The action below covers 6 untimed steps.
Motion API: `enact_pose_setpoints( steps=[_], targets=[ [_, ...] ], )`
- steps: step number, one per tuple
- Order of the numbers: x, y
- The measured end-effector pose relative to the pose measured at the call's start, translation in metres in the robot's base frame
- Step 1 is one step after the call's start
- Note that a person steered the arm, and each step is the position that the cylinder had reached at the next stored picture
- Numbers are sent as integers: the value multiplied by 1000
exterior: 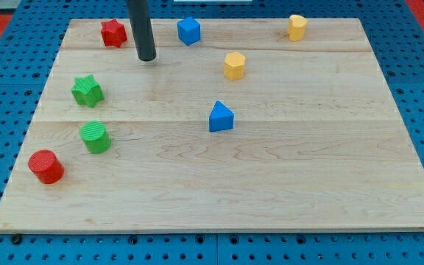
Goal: Slide the blue triangle diagonally to the hexagon
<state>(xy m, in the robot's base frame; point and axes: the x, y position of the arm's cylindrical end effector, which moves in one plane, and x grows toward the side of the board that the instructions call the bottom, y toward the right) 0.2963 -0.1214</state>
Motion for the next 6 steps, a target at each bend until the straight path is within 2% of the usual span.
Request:
enact_pose_setpoints(
  steps=[6],
  targets=[
    [1,-13]
  ],
)
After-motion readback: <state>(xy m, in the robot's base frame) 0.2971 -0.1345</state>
